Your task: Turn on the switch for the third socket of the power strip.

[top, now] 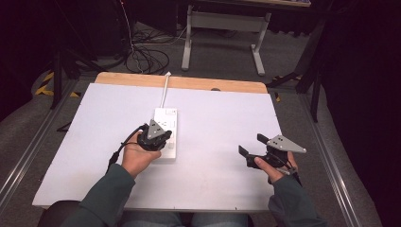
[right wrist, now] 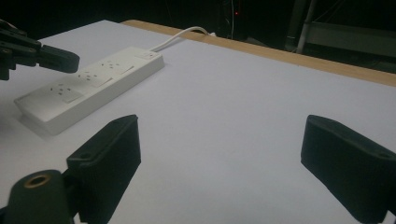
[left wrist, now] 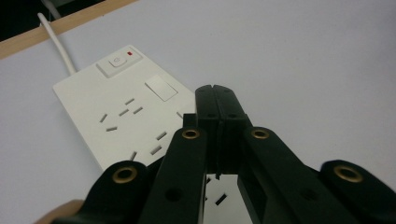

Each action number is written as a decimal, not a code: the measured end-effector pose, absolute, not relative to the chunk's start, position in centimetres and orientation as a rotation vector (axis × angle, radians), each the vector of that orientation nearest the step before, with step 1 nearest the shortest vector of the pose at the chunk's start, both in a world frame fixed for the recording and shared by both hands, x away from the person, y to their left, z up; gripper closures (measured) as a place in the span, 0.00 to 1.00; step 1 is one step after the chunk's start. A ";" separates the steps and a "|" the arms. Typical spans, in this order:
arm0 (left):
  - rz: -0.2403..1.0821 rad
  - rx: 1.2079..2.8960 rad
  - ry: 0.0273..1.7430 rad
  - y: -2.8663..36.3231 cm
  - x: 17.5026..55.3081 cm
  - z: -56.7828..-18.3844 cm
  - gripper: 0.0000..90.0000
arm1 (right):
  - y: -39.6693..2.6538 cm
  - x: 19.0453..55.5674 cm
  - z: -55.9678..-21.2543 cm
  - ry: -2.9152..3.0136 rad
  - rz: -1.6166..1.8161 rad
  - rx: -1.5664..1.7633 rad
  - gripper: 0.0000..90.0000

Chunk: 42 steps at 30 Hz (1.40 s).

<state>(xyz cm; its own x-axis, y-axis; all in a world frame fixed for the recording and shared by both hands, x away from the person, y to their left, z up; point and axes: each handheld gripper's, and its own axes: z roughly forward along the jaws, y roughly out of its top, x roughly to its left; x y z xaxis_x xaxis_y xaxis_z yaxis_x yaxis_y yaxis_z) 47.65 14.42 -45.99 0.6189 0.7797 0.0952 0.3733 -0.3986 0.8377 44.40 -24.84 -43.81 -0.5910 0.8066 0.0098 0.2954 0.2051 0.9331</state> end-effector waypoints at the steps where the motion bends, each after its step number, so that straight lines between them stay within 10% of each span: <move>1: 0.616 1.999 0.909 14.4 47.6 -45.9 1.00 | -24.8 44.4 -43.8 1.996 1.378 1.021 0.14; 42: 0.697 1.779 0.952 19.4 45.1 -42.0 1.00 | -24.7 44.5 -43.8 1.998 1.382 1.021 0.14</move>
